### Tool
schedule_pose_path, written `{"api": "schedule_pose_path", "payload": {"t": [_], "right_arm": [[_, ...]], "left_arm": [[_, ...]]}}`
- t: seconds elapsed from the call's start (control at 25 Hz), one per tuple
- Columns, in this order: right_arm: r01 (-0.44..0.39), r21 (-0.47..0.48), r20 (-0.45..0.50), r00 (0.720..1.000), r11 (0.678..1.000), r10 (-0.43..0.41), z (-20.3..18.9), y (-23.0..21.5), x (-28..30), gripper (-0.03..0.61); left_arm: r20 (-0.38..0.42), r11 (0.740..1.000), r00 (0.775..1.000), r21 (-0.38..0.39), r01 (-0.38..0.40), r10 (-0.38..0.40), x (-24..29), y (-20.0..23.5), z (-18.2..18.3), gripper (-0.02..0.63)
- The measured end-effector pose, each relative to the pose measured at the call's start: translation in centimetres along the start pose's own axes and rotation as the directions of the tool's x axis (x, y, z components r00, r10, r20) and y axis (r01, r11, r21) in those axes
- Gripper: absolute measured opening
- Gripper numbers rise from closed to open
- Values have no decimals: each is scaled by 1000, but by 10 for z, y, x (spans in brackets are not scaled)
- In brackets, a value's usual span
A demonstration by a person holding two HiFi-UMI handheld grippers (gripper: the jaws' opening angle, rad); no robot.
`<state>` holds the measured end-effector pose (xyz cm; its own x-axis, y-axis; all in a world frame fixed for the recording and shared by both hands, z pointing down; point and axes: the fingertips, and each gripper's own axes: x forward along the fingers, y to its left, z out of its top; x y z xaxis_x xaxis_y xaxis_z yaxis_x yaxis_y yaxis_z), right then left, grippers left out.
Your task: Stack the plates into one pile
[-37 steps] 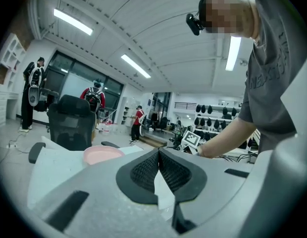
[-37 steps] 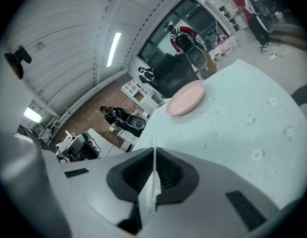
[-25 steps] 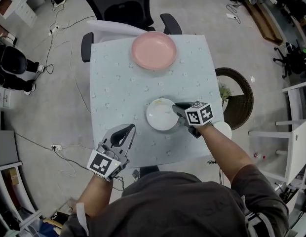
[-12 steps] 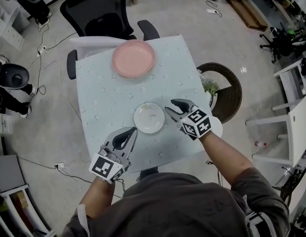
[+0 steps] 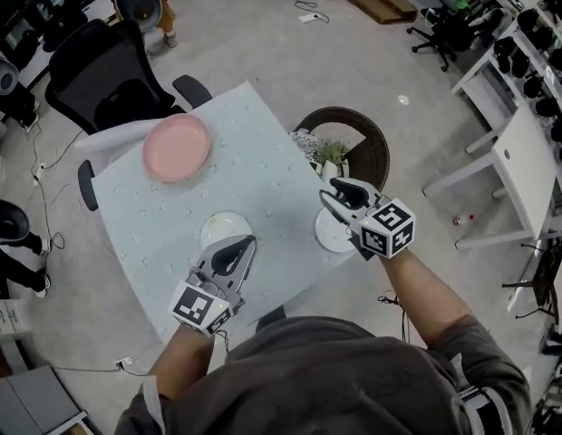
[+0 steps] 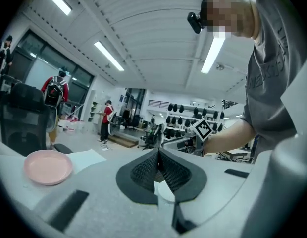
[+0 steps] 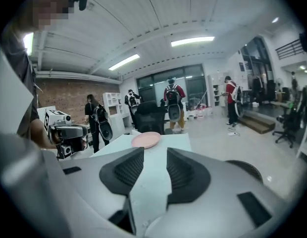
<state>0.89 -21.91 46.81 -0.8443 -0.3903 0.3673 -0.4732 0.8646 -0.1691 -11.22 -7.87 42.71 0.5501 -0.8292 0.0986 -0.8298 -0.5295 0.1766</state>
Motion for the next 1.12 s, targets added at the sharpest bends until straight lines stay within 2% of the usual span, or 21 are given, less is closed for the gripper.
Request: {"api": "schedule_pose_path", "payload": {"t": [0.12,0.24,0.44,0.64,0.8,1.0,1.12], "right_arm": [[106,72,-33,994,992,-104,-22,-45,-42,137],[183,119,-88,981,976,-173,-52,-77,-74,137],[251,200,-177,960,947,-217,-113,-107,-94,138],[234,312,-254,954,921,-156,-176,-119,-82,140],[225,428,-277,955,875,-110,-218,-126,-65,140],[202,516,-311,950,832,-38,-255,-122,-51,143],[160,567,-272,962,808,0,-259,-118,-46,84]], "left_arm": [[-13,996,997,12,83,-83,32,-23,2,6],[-31,987,987,30,160,-160,62,-46,-4,6],[-79,963,961,31,269,-266,104,-77,-27,6],[-146,945,936,16,326,-321,133,-90,-61,6],[-188,939,922,-2,345,-339,145,-89,-85,6],[-215,931,907,-30,364,-362,148,-87,-107,6],[-219,931,906,-36,363,-362,149,-83,-115,6]]}}
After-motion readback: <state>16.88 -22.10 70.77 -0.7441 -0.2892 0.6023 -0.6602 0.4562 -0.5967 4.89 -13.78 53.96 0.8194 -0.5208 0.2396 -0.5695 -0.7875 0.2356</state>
